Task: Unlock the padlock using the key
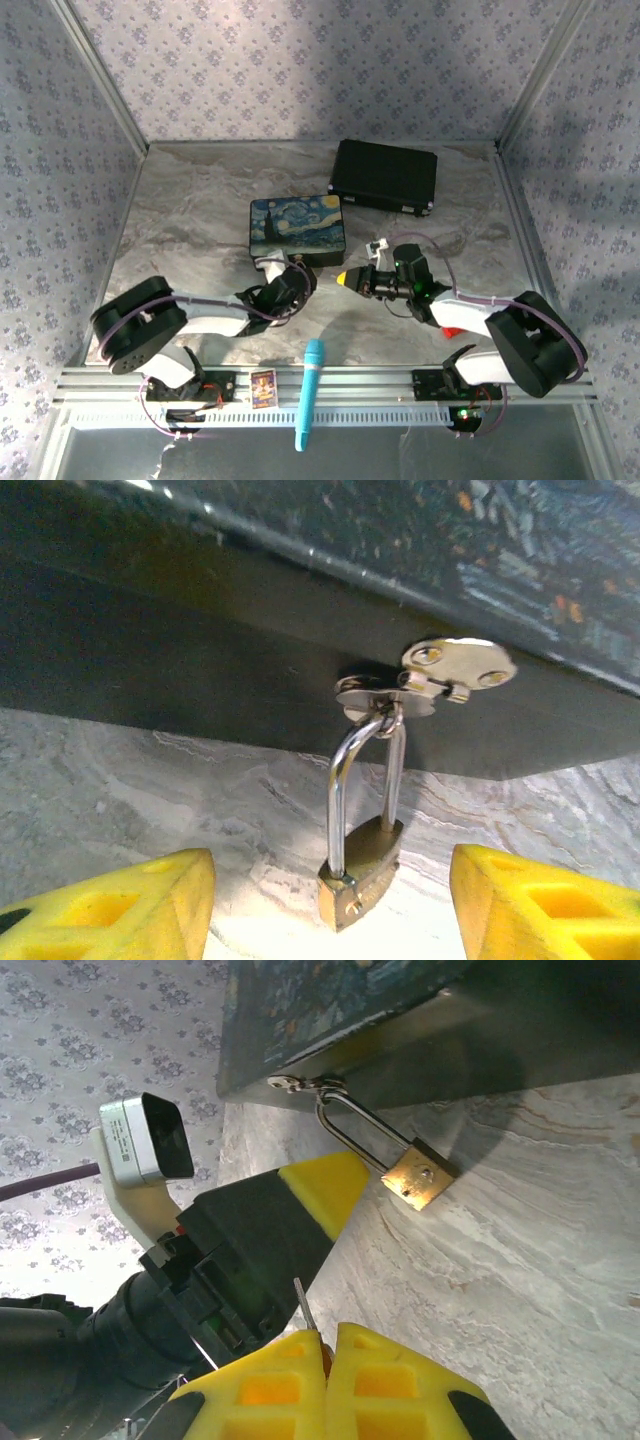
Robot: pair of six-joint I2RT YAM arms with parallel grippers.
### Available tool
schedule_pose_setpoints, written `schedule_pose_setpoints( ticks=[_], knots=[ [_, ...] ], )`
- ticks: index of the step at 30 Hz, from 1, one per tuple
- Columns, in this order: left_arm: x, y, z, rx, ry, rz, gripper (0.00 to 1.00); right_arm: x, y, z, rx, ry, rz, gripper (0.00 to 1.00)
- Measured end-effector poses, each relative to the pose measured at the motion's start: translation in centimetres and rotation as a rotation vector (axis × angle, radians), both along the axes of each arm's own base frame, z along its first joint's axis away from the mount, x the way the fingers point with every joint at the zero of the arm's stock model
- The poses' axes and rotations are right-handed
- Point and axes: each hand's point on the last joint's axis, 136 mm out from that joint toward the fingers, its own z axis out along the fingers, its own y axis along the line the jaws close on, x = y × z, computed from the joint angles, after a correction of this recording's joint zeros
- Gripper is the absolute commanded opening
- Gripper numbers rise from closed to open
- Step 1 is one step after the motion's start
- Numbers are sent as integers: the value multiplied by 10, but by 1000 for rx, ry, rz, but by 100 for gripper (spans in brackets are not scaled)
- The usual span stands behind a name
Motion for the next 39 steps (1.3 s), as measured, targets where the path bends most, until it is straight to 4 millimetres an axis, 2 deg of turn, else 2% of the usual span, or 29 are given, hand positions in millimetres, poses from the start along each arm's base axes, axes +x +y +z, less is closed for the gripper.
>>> schedule_pose_setpoints(
  ticks=[3, 13, 19, 25, 32, 39],
  knots=[
    [2, 1, -11, 23, 13, 14, 59, 1, -2, -2, -4, 3, -8, 0],
    [21, -6, -13, -10, -31, 79, 44, 3, -2, -7, -12, 9, -17, 0],
    [30, -13, -14, -39, -38, 94, 29, 1, -6, -13, -22, 16, -32, 0],
    [27, -24, -13, -117, -6, 71, 9, -2, -7, -23, -36, 39, -34, 0],
    [20, -25, -10, -166, 23, 51, 7, -2, -1, -43, -7, 162, -37, 0],
    [13, -21, -2, -252, 63, 42, 4, 5, 13, -48, 97, 274, -37, 0]
  ],
)
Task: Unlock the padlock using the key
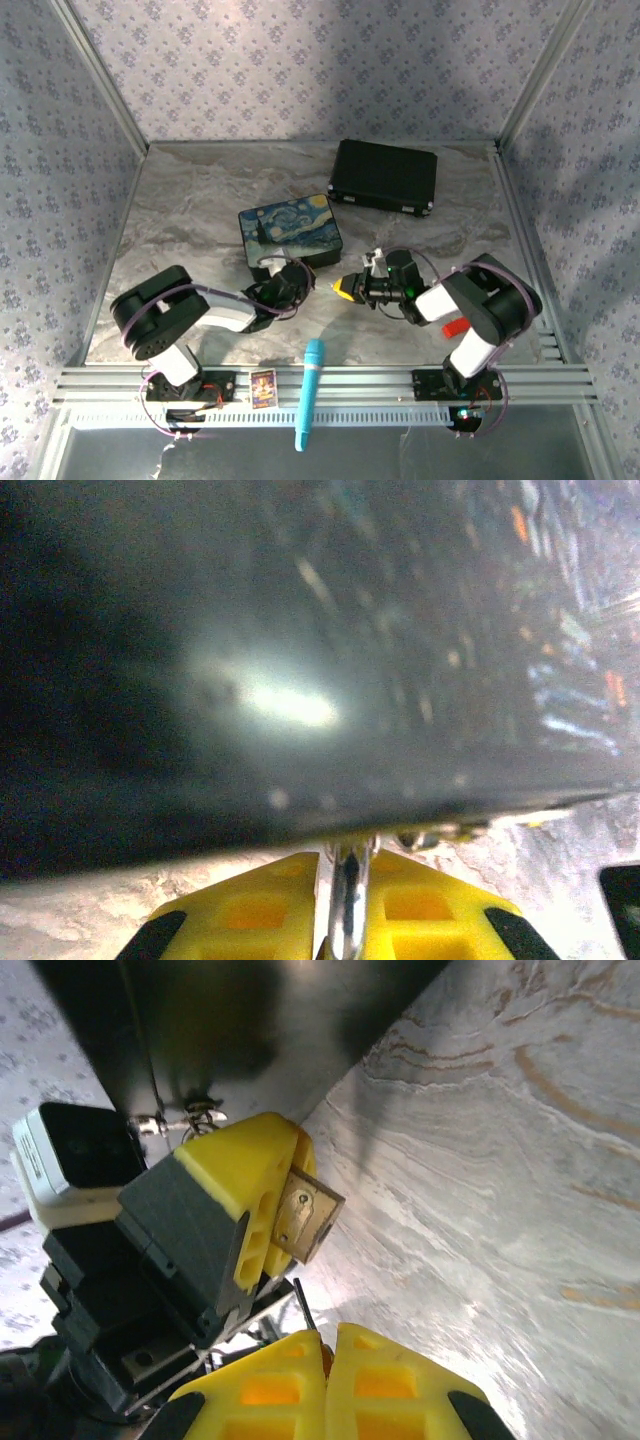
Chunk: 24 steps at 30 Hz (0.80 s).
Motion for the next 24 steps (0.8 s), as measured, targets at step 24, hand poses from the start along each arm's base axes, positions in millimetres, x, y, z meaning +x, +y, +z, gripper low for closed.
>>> schedule_pose_setpoints(
  ticks=[24],
  knots=[
    [8, -1, 29, -245, 4, 59, 0, 6, 21, 7, 161, 44, 54, 0]
  ],
)
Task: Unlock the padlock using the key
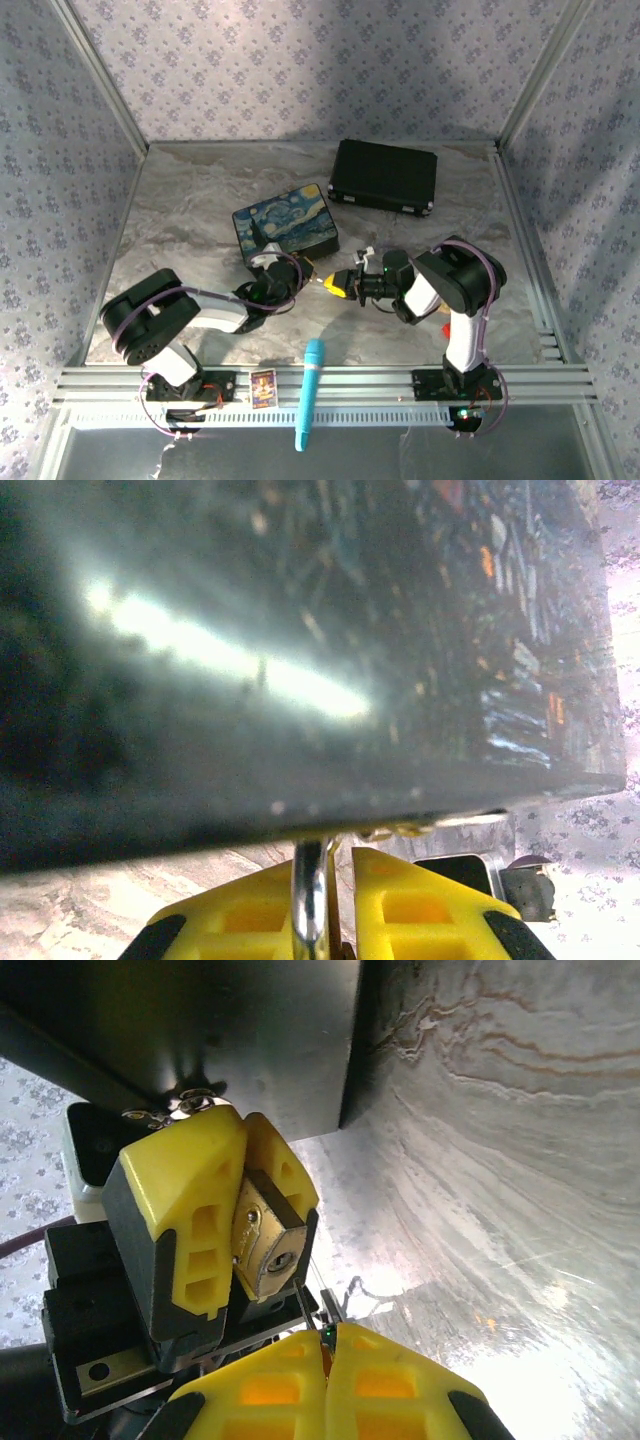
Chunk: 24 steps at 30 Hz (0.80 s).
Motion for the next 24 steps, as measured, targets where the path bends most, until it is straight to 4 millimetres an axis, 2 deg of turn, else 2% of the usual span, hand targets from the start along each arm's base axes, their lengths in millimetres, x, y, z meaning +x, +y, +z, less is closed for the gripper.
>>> schedule_pose_setpoints(
  ticks=[24],
  knots=[
    [3, 0, 8, -61, 8, 25, 0, 8, 9, 12, 33, -12, 2, 0]
  ],
)
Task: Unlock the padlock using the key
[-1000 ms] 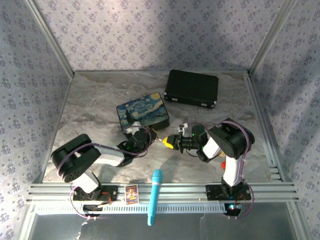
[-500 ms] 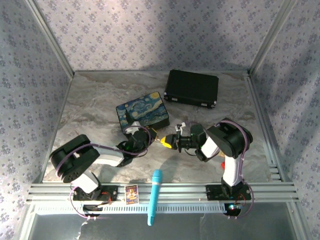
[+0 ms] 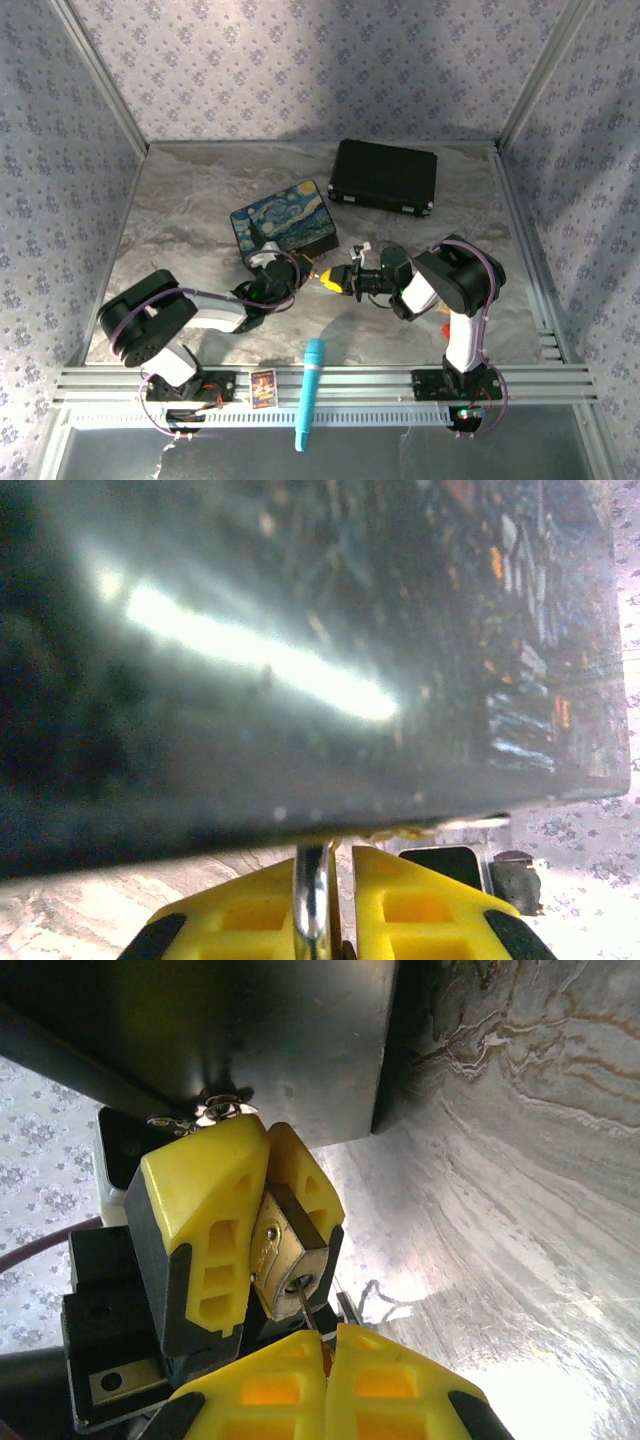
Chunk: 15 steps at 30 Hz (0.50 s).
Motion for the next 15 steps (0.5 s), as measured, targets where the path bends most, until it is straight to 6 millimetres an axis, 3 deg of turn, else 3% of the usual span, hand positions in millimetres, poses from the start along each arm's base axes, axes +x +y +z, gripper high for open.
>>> schedule_pose_setpoints(
  ticks=[15],
  knots=[
    [5, 6, 1, -8, 1, 37, 0, 6, 7, 3, 11, 35, -23, 0]
  ],
)
